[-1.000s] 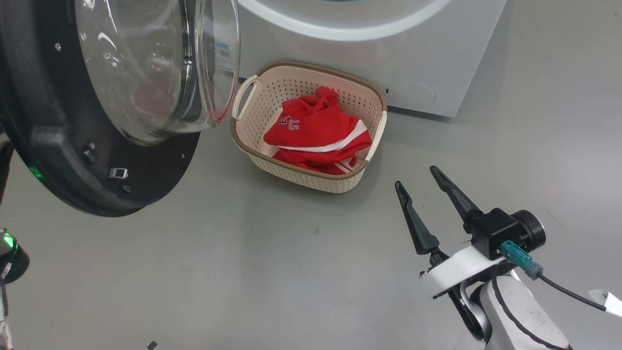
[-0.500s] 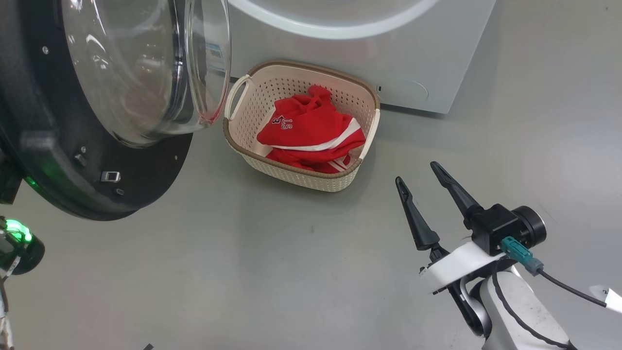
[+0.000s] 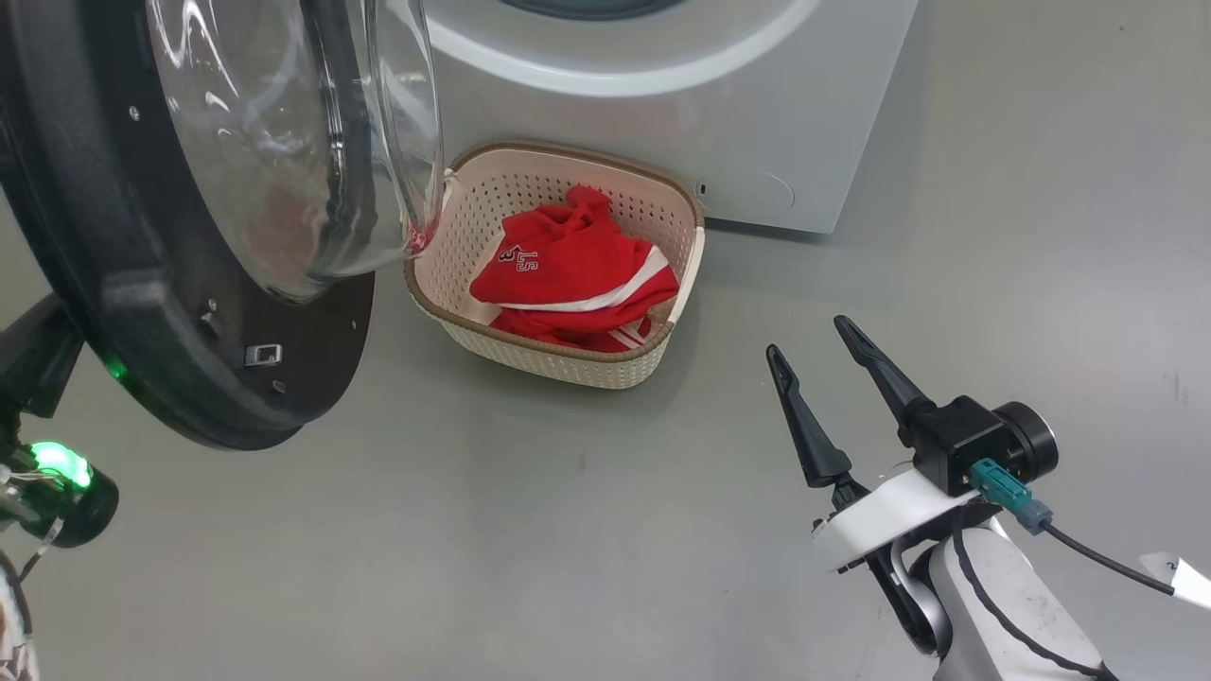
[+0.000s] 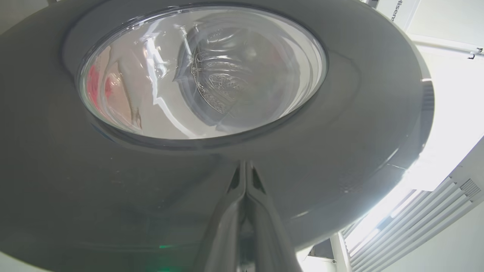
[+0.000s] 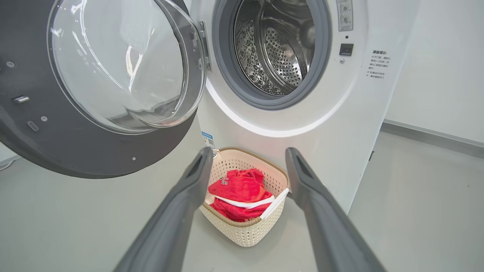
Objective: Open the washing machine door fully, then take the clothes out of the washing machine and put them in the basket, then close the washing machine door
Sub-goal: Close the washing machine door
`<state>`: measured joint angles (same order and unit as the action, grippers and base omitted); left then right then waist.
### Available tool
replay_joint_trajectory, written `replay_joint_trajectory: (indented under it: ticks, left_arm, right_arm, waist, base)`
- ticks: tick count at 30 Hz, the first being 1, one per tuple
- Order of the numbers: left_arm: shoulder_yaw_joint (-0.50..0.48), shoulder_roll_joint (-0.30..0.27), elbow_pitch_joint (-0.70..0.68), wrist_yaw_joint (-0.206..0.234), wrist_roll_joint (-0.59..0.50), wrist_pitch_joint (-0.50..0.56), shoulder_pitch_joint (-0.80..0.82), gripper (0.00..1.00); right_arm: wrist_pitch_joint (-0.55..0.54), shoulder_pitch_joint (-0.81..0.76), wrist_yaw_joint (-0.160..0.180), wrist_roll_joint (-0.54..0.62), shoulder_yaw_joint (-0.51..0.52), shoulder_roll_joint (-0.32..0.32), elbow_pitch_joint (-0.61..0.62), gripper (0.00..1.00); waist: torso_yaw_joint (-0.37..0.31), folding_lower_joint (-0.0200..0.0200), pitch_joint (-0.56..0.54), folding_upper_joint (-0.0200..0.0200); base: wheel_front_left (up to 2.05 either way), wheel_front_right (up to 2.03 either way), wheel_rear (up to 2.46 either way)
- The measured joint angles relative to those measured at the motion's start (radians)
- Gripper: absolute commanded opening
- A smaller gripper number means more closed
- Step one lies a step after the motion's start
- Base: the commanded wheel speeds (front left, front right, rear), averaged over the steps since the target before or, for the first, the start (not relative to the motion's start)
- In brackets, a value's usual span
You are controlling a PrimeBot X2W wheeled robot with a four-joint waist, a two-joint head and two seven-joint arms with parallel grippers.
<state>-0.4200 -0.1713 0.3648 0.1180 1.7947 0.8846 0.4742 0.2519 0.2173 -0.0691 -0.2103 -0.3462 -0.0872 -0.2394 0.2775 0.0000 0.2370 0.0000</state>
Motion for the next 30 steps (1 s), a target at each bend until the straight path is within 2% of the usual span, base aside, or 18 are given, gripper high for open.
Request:
replay_joint_trajectory:
  ticks: [17, 30]
  left_arm:
    - [0.046, 0.062, -0.089, 0.0, 0.009, 0.046, -0.067, 0.0]
    - [0.051, 0.086, -0.126, 0.001, 0.009, 0.029, -0.109, 0.0]
  right_arm:
    - [0.0, 0.0, 0.003, -0.002, -0.006, 0.011, -0.004, 1.0]
    - [0.0, 0.0, 0.011, -0.027, -0.007, 0.021, -0.005, 1.0]
  waist:
    - [-0.09, 0.0, -0.008, 0.0]
    - [-0.201, 0.0, -0.017, 0.0]
  base:
    - [0.0, 0.0, 0.0]
    - [0.0, 0.0, 0.0]
